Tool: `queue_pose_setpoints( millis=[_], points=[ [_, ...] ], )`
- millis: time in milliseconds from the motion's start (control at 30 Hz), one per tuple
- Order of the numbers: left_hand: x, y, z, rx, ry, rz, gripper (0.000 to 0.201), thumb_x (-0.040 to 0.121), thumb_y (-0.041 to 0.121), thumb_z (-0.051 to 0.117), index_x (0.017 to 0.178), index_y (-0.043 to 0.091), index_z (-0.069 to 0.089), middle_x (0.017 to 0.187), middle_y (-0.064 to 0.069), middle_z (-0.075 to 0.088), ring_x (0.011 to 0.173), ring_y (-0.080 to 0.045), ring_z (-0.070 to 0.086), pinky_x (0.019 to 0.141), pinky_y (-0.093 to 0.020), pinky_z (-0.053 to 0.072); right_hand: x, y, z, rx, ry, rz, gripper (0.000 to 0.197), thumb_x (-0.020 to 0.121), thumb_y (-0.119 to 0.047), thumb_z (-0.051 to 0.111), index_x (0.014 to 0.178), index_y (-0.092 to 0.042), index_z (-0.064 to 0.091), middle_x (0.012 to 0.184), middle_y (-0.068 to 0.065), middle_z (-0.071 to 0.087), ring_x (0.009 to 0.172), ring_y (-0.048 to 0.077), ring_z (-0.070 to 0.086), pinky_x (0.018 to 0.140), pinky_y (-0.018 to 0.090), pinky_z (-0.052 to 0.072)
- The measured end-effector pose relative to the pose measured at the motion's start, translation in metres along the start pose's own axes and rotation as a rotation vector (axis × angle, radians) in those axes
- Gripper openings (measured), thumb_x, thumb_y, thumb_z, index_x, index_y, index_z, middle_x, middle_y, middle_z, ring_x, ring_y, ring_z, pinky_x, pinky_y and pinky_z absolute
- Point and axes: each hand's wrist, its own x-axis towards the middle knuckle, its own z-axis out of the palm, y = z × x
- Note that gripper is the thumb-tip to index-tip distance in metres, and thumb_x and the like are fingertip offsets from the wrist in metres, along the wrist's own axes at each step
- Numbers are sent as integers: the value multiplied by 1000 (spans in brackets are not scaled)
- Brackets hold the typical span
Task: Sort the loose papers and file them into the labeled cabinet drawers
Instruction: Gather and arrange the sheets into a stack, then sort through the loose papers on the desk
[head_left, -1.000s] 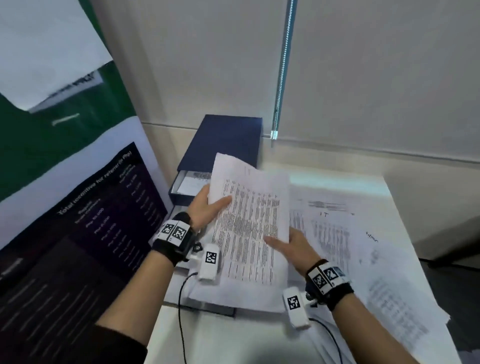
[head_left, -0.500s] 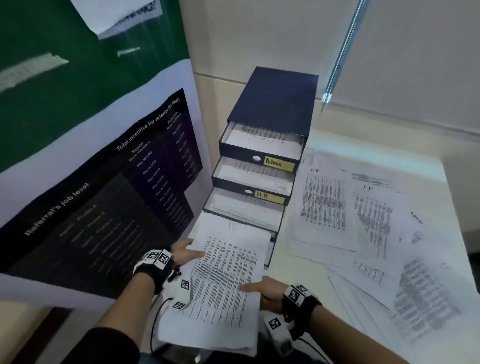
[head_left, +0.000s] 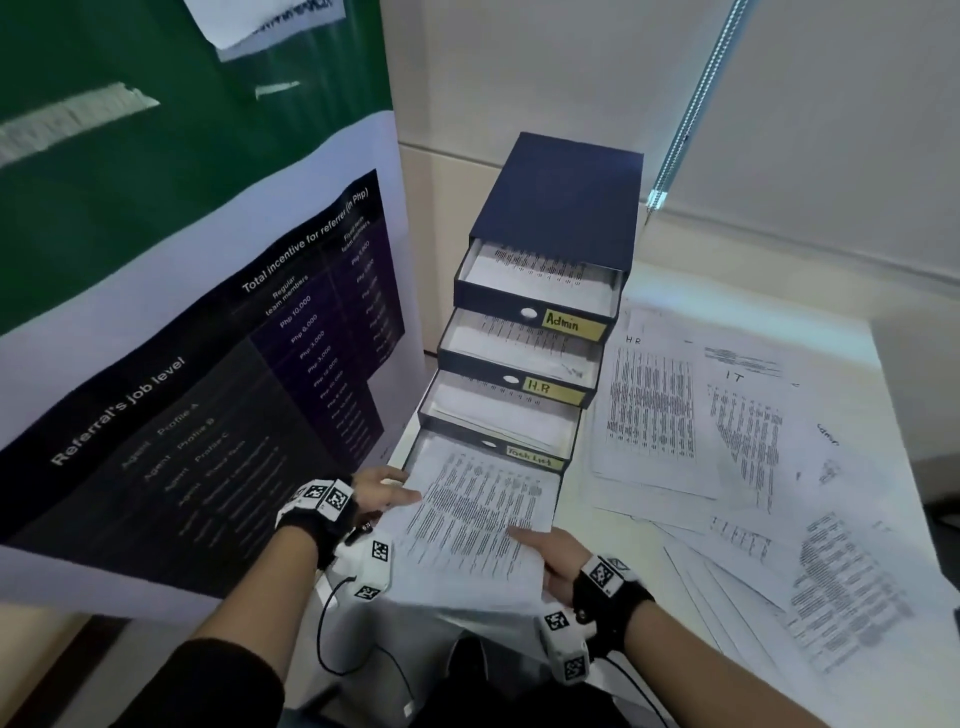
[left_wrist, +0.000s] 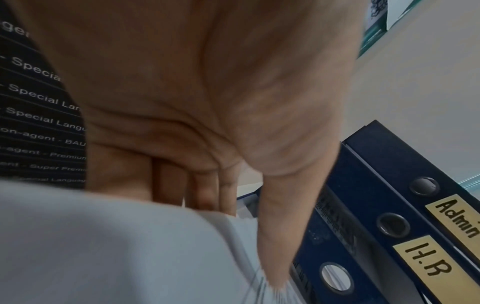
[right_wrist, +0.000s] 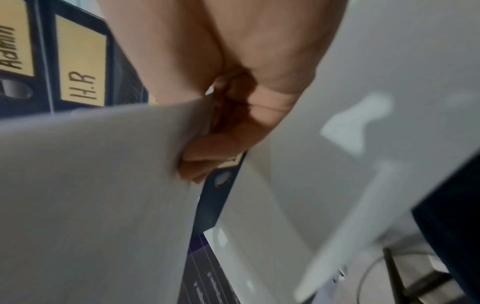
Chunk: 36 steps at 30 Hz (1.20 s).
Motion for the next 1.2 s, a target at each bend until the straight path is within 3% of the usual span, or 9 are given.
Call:
queue_pose_setpoints(
  millis=[133,267,367,500,600,800,900,1000,1200],
  points=[
    [2,5,-4,92,-26,-48,66,73,28,85,128,4,58,116,-12,68,102,-24,64,93,-32,52,0,-28,-1,-142,222,-65,83,70,-32,87,136,-2,46,73,13,69,45,19,62,46,27,51],
    [13,10,-5,50,198,0,60,80,27,78,132,7,57,131,-16,61,111,-27,61,102,-37,46,-32,-33,13,-196,-167,114,25,91,-28,66,88,-3,70,68,7,71,45,10,62,38,18,44],
    [38,0,-7,28,209,19,63,82,41,72,135,12,54,133,-14,59,112,-30,61,101,-43,48,-32,-31,14,-306,-298,209,22,92,-29,65,93,-7,64,71,2,67,34,0,46,32,10,33],
    [21,21,4,-134,-84,-136,64,93,38,62,135,-5,38,122,-36,59,64,-30,72,42,-27,52,-7,-51,13,-81,-44,174,14,99,-11,53,91,0,56,59,9,67,28,2,43,29,12,37],
    [21,29,9,-231,-91,-115,32,103,12,44,114,-18,40,100,-41,63,36,-23,60,29,-19,38,10,-65,13,2,40,178,16,99,-11,52,86,-2,55,47,2,60,27,4,45,29,14,38],
    [67,20,25,-437,24,-96,26,97,8,51,99,-17,58,92,-27,72,66,-26,72,66,-35,62,38,-75,-3,110,46,151,39,100,-17,50,63,-15,36,39,-2,40,30,8,43,29,13,28],
    [70,38,36,-612,83,-103,15,97,-5,44,106,-8,56,109,-24,65,90,-30,70,75,-35,60,41,-77,-9,298,18,119,23,95,-4,53,73,1,54,55,11,62,46,21,65,53,29,58],
    [70,48,39,-449,217,-84,24,92,-5,51,114,-7,60,116,-26,65,87,-31,66,86,-42,55,44,-75,-21,404,-65,175,22,99,4,44,93,14,62,83,24,72,68,29,74,71,38,59],
    [20,90,49,610,188,78,22,82,17,65,66,26,54,85,9,57,90,-15,62,79,-18,46,11,-79,-74,94,-49,167,23,88,-14,64,107,-1,70,109,12,73,92,24,72,72,29,58]
  ],
)
